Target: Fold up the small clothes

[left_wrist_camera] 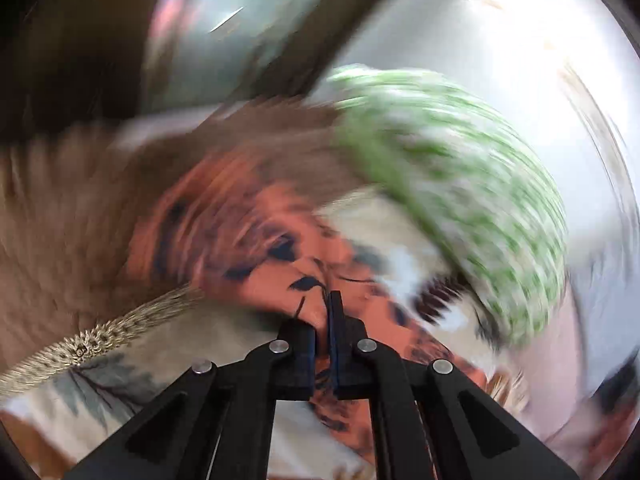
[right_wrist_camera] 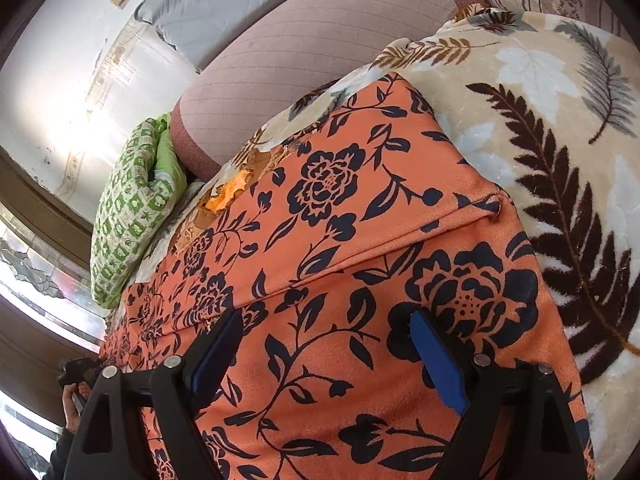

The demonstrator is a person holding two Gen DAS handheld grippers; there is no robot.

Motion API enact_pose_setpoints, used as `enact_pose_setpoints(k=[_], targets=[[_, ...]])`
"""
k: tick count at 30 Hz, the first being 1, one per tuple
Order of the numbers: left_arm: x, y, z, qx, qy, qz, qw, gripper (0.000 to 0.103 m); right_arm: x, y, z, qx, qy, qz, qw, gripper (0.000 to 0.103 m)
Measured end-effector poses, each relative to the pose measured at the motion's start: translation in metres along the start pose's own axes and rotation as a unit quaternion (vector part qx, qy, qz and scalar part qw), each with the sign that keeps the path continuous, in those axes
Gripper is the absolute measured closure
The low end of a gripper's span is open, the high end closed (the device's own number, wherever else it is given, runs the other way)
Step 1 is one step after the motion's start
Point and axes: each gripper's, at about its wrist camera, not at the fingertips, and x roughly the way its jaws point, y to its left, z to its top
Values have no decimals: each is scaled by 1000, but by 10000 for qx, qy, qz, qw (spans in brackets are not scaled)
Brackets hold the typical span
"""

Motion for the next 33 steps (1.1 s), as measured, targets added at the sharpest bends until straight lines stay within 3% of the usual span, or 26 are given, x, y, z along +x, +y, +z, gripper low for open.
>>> enact_pose_setpoints(k=[2,4,8,12,13,14,16,18,19,20,23,25,26,27,30,33], targets=[[-24,-57,-11,746,-228,-216,9967,100,0,-1,0,43,-18,53,10000,15],[-49,-125,-36,1509,-395,-580,9861,100,-1,-3,1,105,-30,110,9999,15],[-86,-253,-119,2830,-397,-1416,9478,99,-3,-7,3,287,-54,251,9993,15],[-87,-348,-228,3521,97,-2063,9129,99,-8,-13,4,510,-65,439,9977,15],[-79,-368,-256,3723,242,-2108,9036,93,-10,-14,5,572,-61,482,9972,15],[-67,-385,-286,3982,433,-2118,8915,66,-11,-17,6,658,-59,539,9964,15],[-28,-409,-350,4793,1098,-1837,8511,14,-13,-22,8,847,-67,660,9942,15],[5,-405,-400,5497,1495,-1188,8132,15,-16,-26,9,993,-67,764,9921,15],[10,-399,-408,5638,1483,-984,8065,18,-18,-29,9,1076,-68,825,9907,15],[11,-388,-407,5641,1382,-913,8089,18,-19,-29,9,1119,-67,859,9900,15],[-1,-362,-372,5160,1366,-1123,8382,18,-23,-30,12,1213,-67,947,9881,15],[-15,-335,-334,4648,1179,-1242,8687,18,-25,-27,13,1116,-62,935,9893,15],[-18,-327,-321,4505,1064,-1208,8781,17,-27,-23,14,1034,-75,926,9903,15],[-20,-312,-302,4374,877,-1011,8893,17,-31,-18,15,898,-115,902,9918,15],[-15,-269,-265,4120,495,-221,9096,17,-40,-9,20,878,-219,1065,9902,15],[5,-233,-245,3843,550,340,9209,17,-36,1,44,940,-248,1145,9887,15]])
